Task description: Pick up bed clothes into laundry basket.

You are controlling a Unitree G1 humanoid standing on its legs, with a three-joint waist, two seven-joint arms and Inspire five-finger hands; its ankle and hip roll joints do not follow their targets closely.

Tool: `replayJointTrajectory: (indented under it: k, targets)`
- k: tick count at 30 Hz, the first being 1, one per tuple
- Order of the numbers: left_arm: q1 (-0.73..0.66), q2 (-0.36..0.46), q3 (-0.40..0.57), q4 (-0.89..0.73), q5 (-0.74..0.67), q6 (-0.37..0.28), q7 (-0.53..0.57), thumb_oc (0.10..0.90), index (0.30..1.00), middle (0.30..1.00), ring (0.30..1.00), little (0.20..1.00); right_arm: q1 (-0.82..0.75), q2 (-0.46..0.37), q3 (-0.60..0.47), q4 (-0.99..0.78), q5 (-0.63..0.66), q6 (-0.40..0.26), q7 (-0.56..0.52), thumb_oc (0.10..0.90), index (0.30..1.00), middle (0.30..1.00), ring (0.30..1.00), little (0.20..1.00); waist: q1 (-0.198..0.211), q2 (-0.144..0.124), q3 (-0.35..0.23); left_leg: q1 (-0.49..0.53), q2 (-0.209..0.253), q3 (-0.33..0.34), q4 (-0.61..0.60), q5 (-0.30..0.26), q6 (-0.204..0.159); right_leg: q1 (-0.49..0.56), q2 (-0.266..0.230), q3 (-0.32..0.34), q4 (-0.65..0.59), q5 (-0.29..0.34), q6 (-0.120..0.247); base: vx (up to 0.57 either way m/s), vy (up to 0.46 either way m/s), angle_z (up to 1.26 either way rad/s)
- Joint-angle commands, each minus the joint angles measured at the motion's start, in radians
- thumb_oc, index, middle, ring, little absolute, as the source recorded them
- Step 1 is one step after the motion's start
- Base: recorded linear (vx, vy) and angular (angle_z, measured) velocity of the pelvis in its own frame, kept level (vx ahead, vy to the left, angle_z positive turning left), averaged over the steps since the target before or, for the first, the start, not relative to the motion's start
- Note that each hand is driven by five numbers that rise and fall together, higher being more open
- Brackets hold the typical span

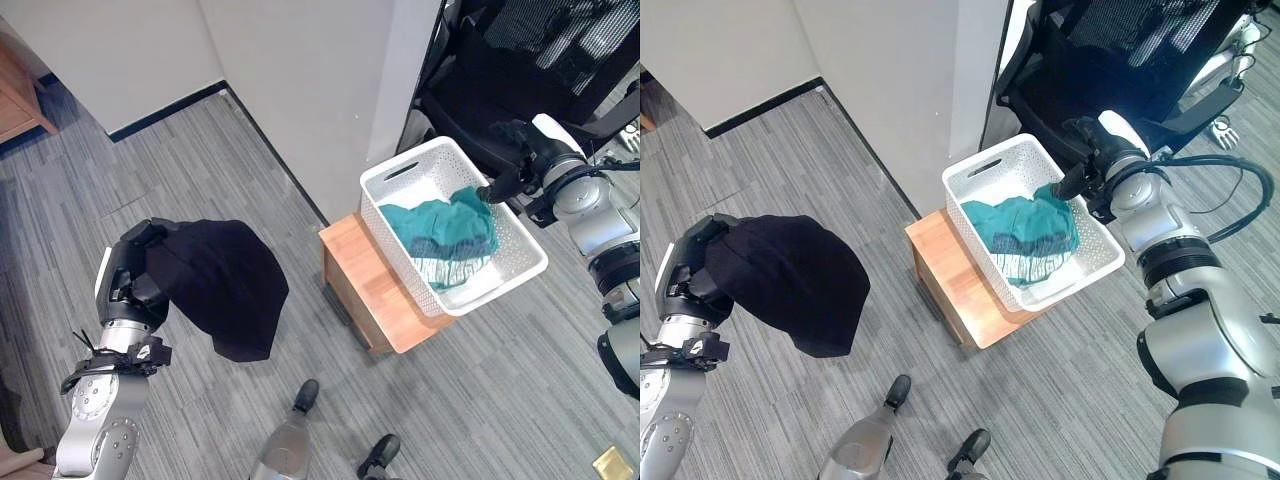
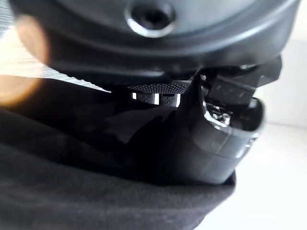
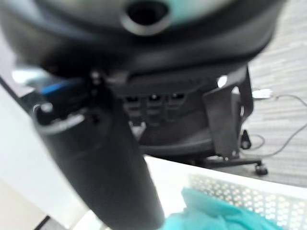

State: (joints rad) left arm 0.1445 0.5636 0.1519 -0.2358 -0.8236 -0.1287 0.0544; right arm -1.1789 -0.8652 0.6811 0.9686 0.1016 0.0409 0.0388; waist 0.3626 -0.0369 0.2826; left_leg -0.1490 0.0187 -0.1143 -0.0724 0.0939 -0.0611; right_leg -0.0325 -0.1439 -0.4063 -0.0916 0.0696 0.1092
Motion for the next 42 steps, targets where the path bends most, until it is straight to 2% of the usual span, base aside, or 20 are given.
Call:
replayJointTrajectory:
  k: [1, 8, 14, 17, 18, 19, 20, 21, 24, 25, 26, 28, 30, 34, 37, 38, 39, 42]
  targets:
    - [-0.072, 0.047, 0.022, -0.137, -0.023, -0.129, -0.014, 0.400, 0.300, 0.300, 0.300, 0.300, -0.202, -0.064, 0.049, -0.056, 0.018, -0.047, -0.058, 0.800, 0.900, 0.900, 0.900, 0.900, -0.011, -0.029, -0.053, 0.011, -0.030, 0.032, -0.011, -0.019, -0.009, 0.098, -0.007, 0.001, 0.004, -0.079, 0.049, 0.00, 0.000, 0.00]
    - [-0.129, 0.094, 0.026, -0.117, -0.008, -0.138, -0.015, 0.400, 0.300, 0.300, 0.300, 0.300, -0.189, -0.135, 0.025, -0.189, 0.044, -0.057, -0.076, 0.800, 0.900, 0.900, 0.900, 0.900, -0.039, -0.028, -0.078, 0.045, -0.023, 0.042, -0.010, -0.028, -0.015, 0.130, -0.009, 0.004, 0.004, -0.091, 0.048, 0.00, -0.004, -0.01]
    - [-0.217, 0.158, 0.052, -0.063, 0.036, -0.158, 0.009, 0.400, 0.300, 0.300, 0.300, 0.300, -0.066, -0.281, -0.098, -0.414, 0.108, -0.084, -0.092, 0.800, 0.900, 0.900, 0.900, 0.900, -0.116, -0.027, -0.123, 0.086, -0.017, 0.073, -0.015, -0.036, -0.015, 0.153, -0.013, 0.030, 0.004, -0.091, 0.050, -0.02, 0.010, -0.04]
    - [-0.223, 0.166, 0.074, -0.042, 0.055, -0.156, 0.008, 0.400, 0.300, 0.300, 0.300, 0.300, 0.097, -0.369, -0.236, -0.533, 0.119, -0.092, -0.081, 0.800, 0.900, 0.900, 0.900, 0.900, -0.163, -0.025, -0.143, 0.111, -0.015, 0.092, -0.015, -0.047, -0.014, 0.172, -0.014, 0.049, 0.005, -0.095, 0.049, 0.01, 0.007, -0.09]
    - [-0.219, 0.174, 0.087, -0.034, 0.060, -0.155, 0.009, 0.400, 0.300, 0.300, 0.300, 0.300, 0.194, -0.401, -0.311, -0.578, 0.108, -0.090, -0.069, 0.800, 0.900, 0.900, 0.900, 0.900, -0.178, -0.028, -0.149, 0.120, -0.014, 0.098, -0.015, -0.050, -0.013, 0.177, -0.013, 0.056, 0.005, -0.096, 0.050, -0.02, 0.003, -0.13]
    - [-0.215, 0.176, 0.111, -0.025, 0.066, -0.153, 0.008, 0.400, 0.300, 0.300, 0.300, 0.300, 0.259, -0.426, -0.361, -0.611, 0.121, -0.093, -0.061, 0.800, 0.900, 0.900, 0.900, 0.900, -0.205, -0.018, -0.154, 0.127, -0.012, 0.109, -0.015, -0.052, -0.014, 0.176, -0.013, 0.064, 0.006, -0.095, 0.051, -0.01, 0.007, -0.36]
    - [-0.209, 0.186, 0.118, -0.023, 0.070, -0.153, 0.005, 0.400, 0.300, 0.300, 0.300, 0.300, 0.371, -0.433, -0.463, -0.659, 0.126, -0.091, -0.050, 0.800, 0.900, 0.900, 0.900, 0.900, -0.212, -0.024, -0.160, 0.134, -0.009, 0.116, -0.015, -0.055, -0.013, 0.178, -0.012, 0.070, 0.007, -0.095, 0.050, -0.01, 0.005, -0.27]
    - [-0.200, 0.189, 0.134, -0.018, 0.074, -0.151, 0.005, 0.400, 0.300, 0.300, 0.300, 0.300, 0.434, -0.440, -0.512, -0.671, 0.131, -0.093, -0.047, 0.800, 0.900, 0.900, 0.900, 0.900, -0.231, -0.016, -0.164, 0.139, -0.008, 0.123, -0.015, -0.057, -0.013, 0.177, -0.012, 0.077, 0.008, -0.095, 0.051, -0.01, 0.006, -0.28]
    - [-0.153, 0.205, 0.209, -0.013, 0.088, -0.146, 0.005, 0.400, 0.300, 0.300, 0.300, 0.300, 0.781, -0.438, -0.805, -0.732, 0.124, -0.085, -0.026, 0.800, 0.900, 0.900, 0.900, 0.900, -0.279, -0.011, -0.173, 0.151, -0.004, 0.144, -0.015, -0.063, -0.013, 0.174, -0.013, 0.096, 0.011, -0.091, 0.050, -0.02, 0.007, -0.22]
    - [-0.154, 0.210, 0.203, -0.016, 0.087, -0.145, 0.003, 0.400, 0.300, 0.300, 0.300, 0.300, 0.821, -0.433, -0.841, -0.745, 0.123, -0.085, -0.023, 0.800, 0.900, 0.900, 0.900, 0.900, -0.272, -0.015, -0.174, 0.151, -0.004, 0.144, -0.015, -0.063, -0.013, 0.175, -0.013, 0.095, 0.011, -0.091, 0.050, 0.00, 0.002, -0.34]
    - [-0.134, 0.221, 0.237, -0.017, 0.101, -0.138, 0.003, 0.400, 0.300, 0.300, 0.300, 0.300, 0.995, -0.400, -0.981, -0.745, 0.107, -0.075, -0.025, 0.800, 0.900, 0.900, 0.900, 0.900, -0.301, -0.011, -0.176, 0.158, -0.001, 0.156, -0.015, -0.068, -0.013, 0.172, -0.012, 0.106, 0.011, -0.090, 0.050, 0.00, -0.003, -0.30]
    - [-0.123, 0.223, 0.254, -0.024, 0.113, -0.128, 0.000, 0.400, 0.300, 0.300, 0.300, 0.300, 1.213, -0.304, -1.160, -0.770, 0.095, -0.067, -0.024, 0.800, 0.900, 0.900, 0.900, 0.900, -0.308, -0.009, -0.179, 0.162, 0.003, 0.165, -0.015, -0.073, -0.012, 0.170, -0.010, 0.115, 0.011, -0.088, 0.051, 0.00, -0.007, -0.29]
    - [-0.115, 0.222, 0.269, -0.020, 0.128, -0.123, -0.004, 0.400, 0.300, 0.300, 0.300, 0.300, 1.289, -0.213, -1.224, -0.765, 0.103, -0.062, -0.031, 0.800, 0.900, 0.900, 0.900, 0.900, -0.320, -0.001, -0.179, 0.164, 0.005, 0.173, -0.015, -0.076, -0.011, 0.165, -0.009, 0.124, 0.011, -0.087, 0.051, 0.01, -0.004, -0.31]
    - [-0.123, 0.258, 0.277, -0.020, 0.152, -0.110, -0.008, 0.400, 0.300, 0.300, 0.300, 0.300, 1.364, -0.063, -1.254, -0.658, 0.076, -0.034, -0.060, 0.800, 0.900, 0.900, 0.900, 0.900, -0.332, 0.010, -0.182, 0.169, 0.007, 0.187, -0.015, -0.081, -0.010, 0.161, -0.008, 0.136, 0.010, -0.086, 0.052, 0.02, -0.008, -0.24]
    - [-0.146, 0.306, 0.272, -0.012, 0.162, -0.107, -0.015, 0.400, 0.300, 0.300, 0.300, 0.300, 1.363, 0.032, -1.219, -0.555, 0.075, -0.017, -0.083, 0.800, 0.900, 0.900, 0.900, 0.900, -0.342, 0.020, -0.185, 0.172, 0.008, 0.189, -0.015, -0.085, -0.010, 0.160, -0.007, 0.139, 0.010, -0.086, 0.054, 0.02, 0.000, -0.15]
    - [-0.148, 0.310, 0.271, -0.009, 0.162, -0.107, -0.015, 0.400, 0.300, 0.300, 0.300, 0.300, 1.361, 0.035, -1.217, -0.552, 0.075, -0.019, -0.085, 0.800, 0.900, 0.900, 0.900, 0.900, -0.341, 0.017, -0.184, 0.172, 0.008, 0.189, -0.015, -0.086, -0.010, 0.161, -0.007, 0.139, 0.010, -0.086, 0.054, 0.00, 0.000, 0.00]
    - [-0.169, 0.350, 0.262, -0.001, 0.160, -0.105, -0.020, 0.400, 0.300, 0.300, 0.300, 0.300, 1.357, 0.086, -1.190, -0.521, 0.072, -0.014, -0.089, 0.800, 0.900, 0.900, 0.900, 0.900, -0.347, 0.021, -0.185, 0.173, 0.007, 0.191, -0.015, -0.087, -0.010, 0.160, -0.007, 0.141, 0.010, -0.087, 0.055, 0.00, 0.000, 0.00]
    - [-0.210, 0.409, 0.245, 0.014, 0.159, -0.105, -0.028, 0.400, 0.300, 0.300, 0.300, 0.300, 1.357, 0.144, -1.152, -0.508, 0.068, -0.010, -0.083, 0.800, 0.900, 0.900, 0.900, 0.900, -0.354, 0.025, -0.183, 0.172, 0.007, 0.192, -0.015, -0.088, -0.010, 0.159, -0.008, 0.142, 0.010, -0.085, 0.057, 0.00, 0.000, 0.00]
